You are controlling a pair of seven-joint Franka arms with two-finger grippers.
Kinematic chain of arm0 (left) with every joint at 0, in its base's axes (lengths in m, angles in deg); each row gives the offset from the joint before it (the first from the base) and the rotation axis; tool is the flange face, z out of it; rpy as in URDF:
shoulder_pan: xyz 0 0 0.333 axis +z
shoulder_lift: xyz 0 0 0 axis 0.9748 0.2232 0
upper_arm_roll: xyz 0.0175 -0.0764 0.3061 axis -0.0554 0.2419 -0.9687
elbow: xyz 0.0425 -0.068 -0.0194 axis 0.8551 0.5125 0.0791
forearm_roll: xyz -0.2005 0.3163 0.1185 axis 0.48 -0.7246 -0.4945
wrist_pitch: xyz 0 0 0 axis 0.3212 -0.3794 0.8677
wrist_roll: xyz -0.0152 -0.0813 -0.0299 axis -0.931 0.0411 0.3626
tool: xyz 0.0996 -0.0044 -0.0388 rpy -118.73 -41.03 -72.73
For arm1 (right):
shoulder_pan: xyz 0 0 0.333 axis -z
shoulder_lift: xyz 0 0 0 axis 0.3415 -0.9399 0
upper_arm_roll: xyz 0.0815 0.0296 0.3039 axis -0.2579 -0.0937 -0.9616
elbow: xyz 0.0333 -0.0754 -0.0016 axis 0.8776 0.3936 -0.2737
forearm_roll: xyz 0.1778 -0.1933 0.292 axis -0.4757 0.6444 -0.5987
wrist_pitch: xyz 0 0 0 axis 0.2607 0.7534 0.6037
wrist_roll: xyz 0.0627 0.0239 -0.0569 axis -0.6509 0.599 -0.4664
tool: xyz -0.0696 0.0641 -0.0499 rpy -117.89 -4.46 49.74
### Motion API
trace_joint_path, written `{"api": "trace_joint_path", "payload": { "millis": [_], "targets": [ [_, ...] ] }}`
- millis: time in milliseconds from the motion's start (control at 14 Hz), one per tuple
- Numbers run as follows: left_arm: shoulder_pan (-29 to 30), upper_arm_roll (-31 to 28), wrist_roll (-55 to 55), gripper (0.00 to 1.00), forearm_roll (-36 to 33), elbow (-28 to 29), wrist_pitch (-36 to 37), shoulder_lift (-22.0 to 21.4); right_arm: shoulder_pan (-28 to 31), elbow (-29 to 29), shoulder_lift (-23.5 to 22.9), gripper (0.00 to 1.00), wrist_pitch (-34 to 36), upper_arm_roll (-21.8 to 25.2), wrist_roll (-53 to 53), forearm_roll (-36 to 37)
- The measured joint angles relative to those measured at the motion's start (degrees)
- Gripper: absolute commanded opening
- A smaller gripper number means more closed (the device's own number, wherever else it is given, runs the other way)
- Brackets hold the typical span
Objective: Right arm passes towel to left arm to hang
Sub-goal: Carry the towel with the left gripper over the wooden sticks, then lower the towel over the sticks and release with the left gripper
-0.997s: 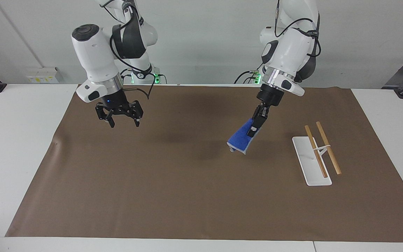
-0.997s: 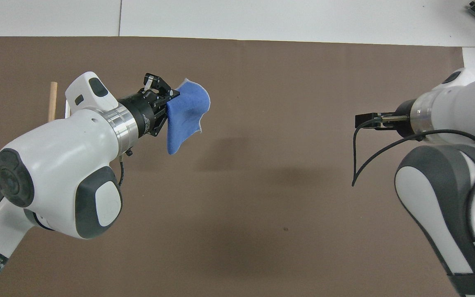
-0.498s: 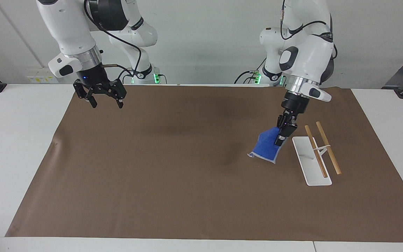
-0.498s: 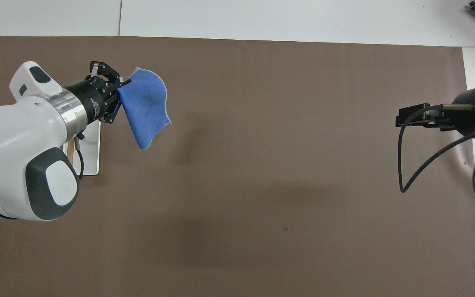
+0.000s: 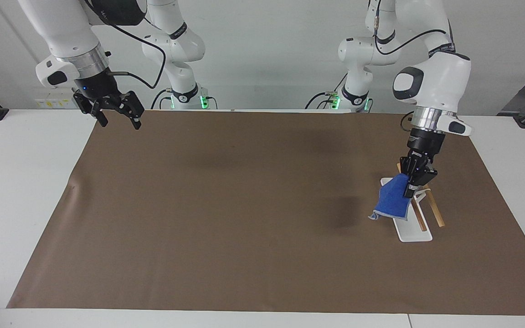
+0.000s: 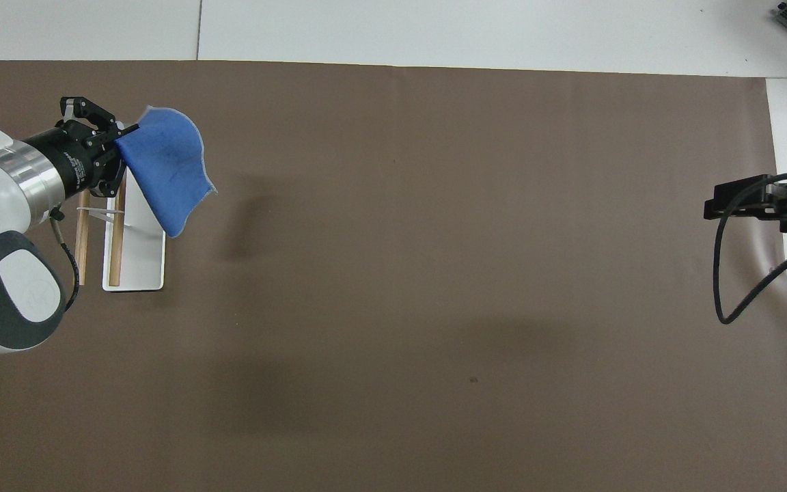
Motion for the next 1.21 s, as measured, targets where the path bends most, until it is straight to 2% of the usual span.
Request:
{"api": "trace_joint_path", "payload": {
  "millis": [214, 427, 641, 1210],
  "targets": [
    [2.7, 0.0, 0.1, 0.00, 0.0, 1.7, -1.0, 0.0, 0.3, 0.0, 0.0, 1.00, 0.4, 0.0, 0.0, 0.1],
    [3.3, 0.0, 2.1, 0.00, 0.0, 3.1, -1.8, 0.0, 0.3, -0.5, 0.6, 1.00, 3.7, 0.0, -0.1, 3.3],
    [6.3, 0.0, 2.7, 0.00, 0.0, 3.8, -2.9, 0.0, 0.3, -0.6, 1.6, 1.00, 5.4, 0.0, -1.2, 4.0],
    [13.3, 0.1, 3.2, 0.00, 0.0, 6.4, -3.1, 0.0, 0.3, -0.3, 1.7, 1.00, 6.0, -0.3, -1.3, 4.0]
  ]
}}
